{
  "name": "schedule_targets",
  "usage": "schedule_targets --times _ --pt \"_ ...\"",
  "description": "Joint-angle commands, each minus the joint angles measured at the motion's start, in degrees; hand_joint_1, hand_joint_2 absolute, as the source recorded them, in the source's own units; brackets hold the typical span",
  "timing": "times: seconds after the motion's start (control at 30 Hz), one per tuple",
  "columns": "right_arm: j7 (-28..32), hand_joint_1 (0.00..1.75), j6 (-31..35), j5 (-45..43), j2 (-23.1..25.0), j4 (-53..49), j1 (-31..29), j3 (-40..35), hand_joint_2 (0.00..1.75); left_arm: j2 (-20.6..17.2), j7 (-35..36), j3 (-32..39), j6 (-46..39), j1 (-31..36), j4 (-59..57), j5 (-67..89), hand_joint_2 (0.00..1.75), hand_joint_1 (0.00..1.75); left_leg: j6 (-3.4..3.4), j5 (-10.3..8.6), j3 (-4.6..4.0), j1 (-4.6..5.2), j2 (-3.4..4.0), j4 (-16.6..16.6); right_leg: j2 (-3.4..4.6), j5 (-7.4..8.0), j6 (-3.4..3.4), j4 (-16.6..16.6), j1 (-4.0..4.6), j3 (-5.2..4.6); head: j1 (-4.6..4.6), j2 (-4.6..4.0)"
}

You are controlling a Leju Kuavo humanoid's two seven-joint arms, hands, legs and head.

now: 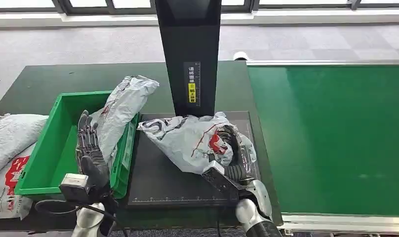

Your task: Moved the parcel from conveyor to table for the left to box.

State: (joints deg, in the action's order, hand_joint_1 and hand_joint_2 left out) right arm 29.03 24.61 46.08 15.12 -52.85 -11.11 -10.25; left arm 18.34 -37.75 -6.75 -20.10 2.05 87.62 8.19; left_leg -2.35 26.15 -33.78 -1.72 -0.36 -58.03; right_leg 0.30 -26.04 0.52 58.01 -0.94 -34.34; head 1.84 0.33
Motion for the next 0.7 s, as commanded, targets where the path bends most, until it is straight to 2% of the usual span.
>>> schedule_targets --times 0.03,0.1,0.2,0.3,0.7 --pt "2.07 0.0 -7.3 -4.24 -4.01 -31.07 15.25 -1.16 1.75 -3.78 1.7 -0.38 -4.1 -0.91 -0.39 -0.25 0.0 0.0 0.16 -0.02 0.03 0.06 -0.25 0.08 -0.3 -0.09 -0.03 -0.05 -0.03 0.11 0.02 0.0" --pt "1.5 0.0 -4.96 -1.28 -4.66 -39.64 19.99 -1.09 1.75 -4.13 2.32 -0.67 -4.33 -1.66 0.42 -0.08 0.0 0.0 0.14 0.0 0.01 0.09 -0.2 0.06 -0.25 -0.09 -0.01 -0.01 -0.06 0.06 0.02 0.0" --pt "2.98 0.0 -4.19 -2.77 -5.08 -45.22 23.32 -1.6 1.75 -3.28 4.04 -0.04 -8.05 -2.66 1.65 0.87 0.0 0.0 0.14 0.07 0.0 0.05 -0.15 0.03 -0.19 -0.12 0.0 -0.02 -0.03 0.08 0.02 0.0" --pt "3.56 0.0 -0.21 0.68 -5.11 -47.16 24.47 -2.68 1.75 -4.47 4.01 -2.28 -9.14 -3.19 2.16 1.01 0.0 0.0 0.14 0.17 0.03 0.07 -0.06 0.04 -0.12 -0.15 -0.03 -0.01 -0.04 0.06 0.02 0.0" --pt "4.4 0.0 1.69 0.91 -5.55 -48.85 25.13 -4.12 1.75 -4.78 3.8 -3.43 -9.15 -2.12 1.41 1.27 0.0 0.0 0.19 0.15 0.15 0.06 0.0 0.1 -0.08 -0.14 -0.04 -0.09 -0.03 0.17 0.0 0.0"
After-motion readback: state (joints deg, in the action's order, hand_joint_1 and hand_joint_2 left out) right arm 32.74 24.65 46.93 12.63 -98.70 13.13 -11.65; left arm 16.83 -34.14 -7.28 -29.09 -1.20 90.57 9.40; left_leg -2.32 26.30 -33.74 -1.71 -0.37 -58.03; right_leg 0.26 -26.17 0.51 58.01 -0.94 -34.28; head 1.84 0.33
